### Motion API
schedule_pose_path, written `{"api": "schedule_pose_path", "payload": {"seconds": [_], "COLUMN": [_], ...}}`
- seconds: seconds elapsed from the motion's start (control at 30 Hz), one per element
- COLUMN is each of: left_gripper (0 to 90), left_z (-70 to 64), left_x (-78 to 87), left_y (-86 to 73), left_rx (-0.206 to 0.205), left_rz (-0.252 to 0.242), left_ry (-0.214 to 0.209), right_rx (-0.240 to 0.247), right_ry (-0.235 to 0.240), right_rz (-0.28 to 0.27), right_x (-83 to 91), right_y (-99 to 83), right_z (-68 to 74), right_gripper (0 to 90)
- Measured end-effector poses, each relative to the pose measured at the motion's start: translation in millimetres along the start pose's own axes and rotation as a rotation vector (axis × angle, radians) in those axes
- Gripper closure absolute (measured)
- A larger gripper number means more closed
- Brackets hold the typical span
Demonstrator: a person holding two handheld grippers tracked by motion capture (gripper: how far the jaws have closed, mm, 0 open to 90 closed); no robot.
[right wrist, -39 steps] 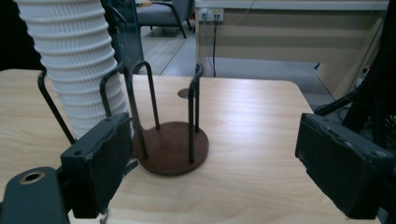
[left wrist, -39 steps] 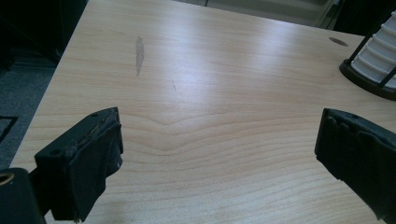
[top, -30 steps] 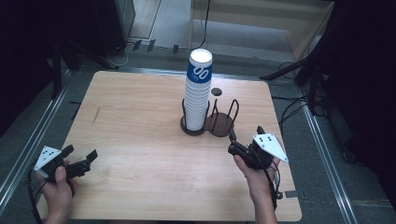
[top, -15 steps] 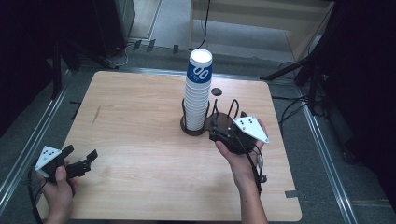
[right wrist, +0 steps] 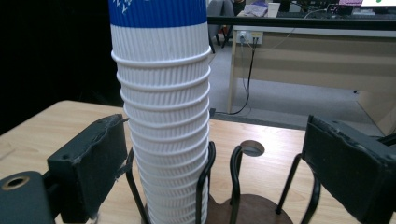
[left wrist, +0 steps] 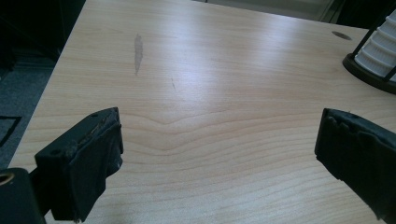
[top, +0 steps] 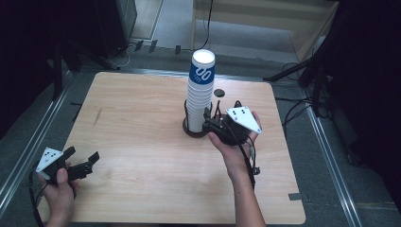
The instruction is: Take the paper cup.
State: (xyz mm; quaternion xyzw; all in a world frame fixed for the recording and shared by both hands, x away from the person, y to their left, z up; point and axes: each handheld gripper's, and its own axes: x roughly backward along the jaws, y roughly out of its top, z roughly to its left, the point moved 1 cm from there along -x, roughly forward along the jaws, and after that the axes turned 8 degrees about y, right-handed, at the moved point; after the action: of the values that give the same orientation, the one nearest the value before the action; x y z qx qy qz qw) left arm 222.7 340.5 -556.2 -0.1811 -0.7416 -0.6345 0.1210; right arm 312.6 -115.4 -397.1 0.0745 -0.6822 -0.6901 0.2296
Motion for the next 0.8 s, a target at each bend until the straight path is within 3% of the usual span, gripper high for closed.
{"api": "schedule_pose_path", "payload": {"seconds": [0.23,0.4,0.8], "left_gripper": [1.7,1.7,1.7], "left_z": [-0.7,-0.9,-1.3], "left_x": [-0.3,-0.2,-0.6], "left_y": [-0.1,-0.1,-0.1], "left_rx": [-0.004,-0.005,-0.005], "left_rz": [0.002,0.003,0.004], "left_ry": [0.0,0.001,0.007], "right_rx": [-0.032,-0.012,-0.044], "right_ry": [0.017,0.043,0.01], "right_rz": [-0.018,-0.027,-0.037], "right_x": [-13.9,-23.0,-51.0], "right_y": [7.6,13.7,28.9], "right_z": [9.1,15.9,23.5], "right_gripper": [6.9,6.3,3.0]}}
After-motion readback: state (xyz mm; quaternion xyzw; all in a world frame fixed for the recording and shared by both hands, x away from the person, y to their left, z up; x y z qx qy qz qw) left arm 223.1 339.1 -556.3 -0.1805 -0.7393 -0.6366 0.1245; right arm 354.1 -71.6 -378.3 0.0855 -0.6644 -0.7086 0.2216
